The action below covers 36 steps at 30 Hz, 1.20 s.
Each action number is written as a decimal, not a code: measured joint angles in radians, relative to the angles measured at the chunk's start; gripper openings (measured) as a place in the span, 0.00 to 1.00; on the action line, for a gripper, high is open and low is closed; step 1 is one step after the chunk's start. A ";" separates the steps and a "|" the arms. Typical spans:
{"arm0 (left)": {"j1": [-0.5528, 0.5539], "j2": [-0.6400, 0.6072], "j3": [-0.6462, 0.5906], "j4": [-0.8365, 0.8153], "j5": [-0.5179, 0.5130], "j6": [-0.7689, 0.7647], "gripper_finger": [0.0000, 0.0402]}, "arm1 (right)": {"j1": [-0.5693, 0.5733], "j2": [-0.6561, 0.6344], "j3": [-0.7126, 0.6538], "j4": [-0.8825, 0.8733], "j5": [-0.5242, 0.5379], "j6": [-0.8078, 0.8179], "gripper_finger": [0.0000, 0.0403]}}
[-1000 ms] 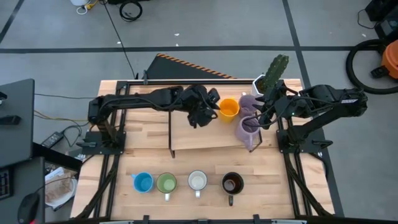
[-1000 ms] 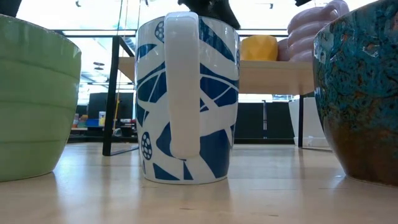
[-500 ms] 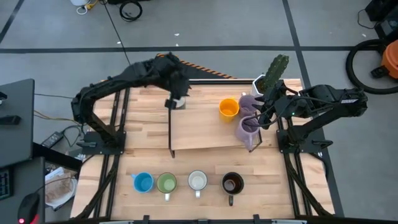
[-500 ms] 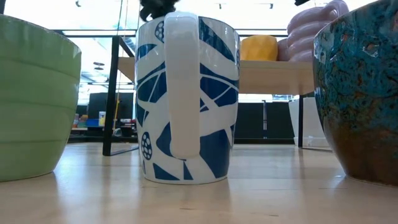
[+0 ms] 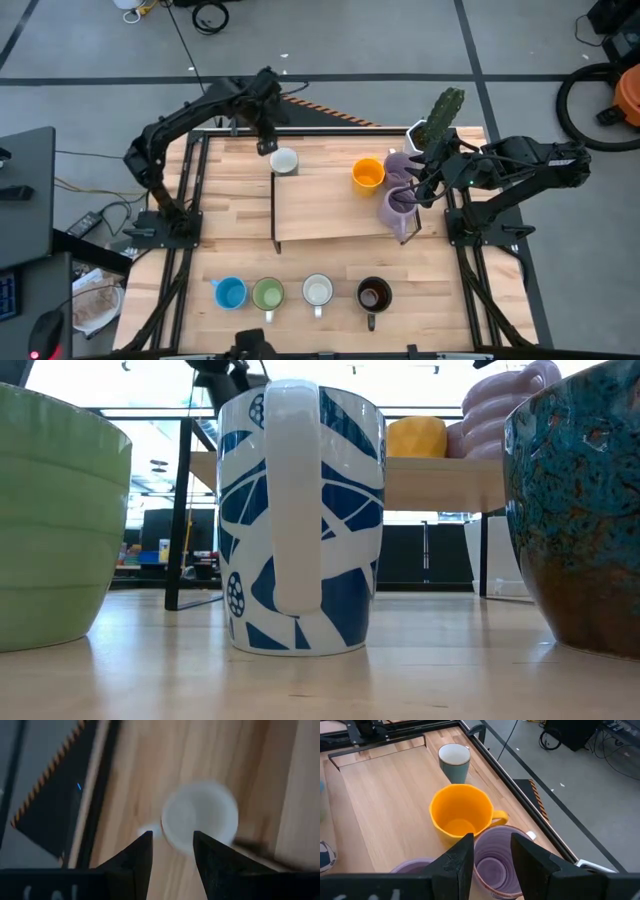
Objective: Place coffee mugs
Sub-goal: Put the blue mug on the shelf
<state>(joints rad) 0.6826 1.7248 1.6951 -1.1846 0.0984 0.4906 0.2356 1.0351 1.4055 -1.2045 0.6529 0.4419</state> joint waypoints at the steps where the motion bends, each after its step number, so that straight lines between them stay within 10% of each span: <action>1: 0.000 0.011 0.000 -0.036 -0.009 0.036 0.37 | 0.000 0.000 0.000 0.000 0.000 0.000 0.34; 9: -0.027 0.046 0.000 -0.166 -0.063 0.297 0.33 | 0.000 0.000 0.000 0.000 0.000 0.000 0.34; 19: -0.058 0.017 -0.017 -0.236 -0.057 0.254 0.13 | 0.000 0.000 0.000 0.000 -0.003 0.002 0.34; 27: -0.062 -0.219 -0.345 0.015 -0.126 0.342 0.01 | 0.000 0.001 0.000 0.010 -0.018 0.009 0.34; 36: -0.074 -0.339 -0.545 0.264 -0.122 0.716 0.14 | 0.000 0.001 0.000 0.023 -0.018 0.024 0.34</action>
<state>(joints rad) 0.6087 1.3857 1.1498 -0.9205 -0.0234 1.2067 0.2356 1.0359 1.4055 -1.1812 0.6346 0.4658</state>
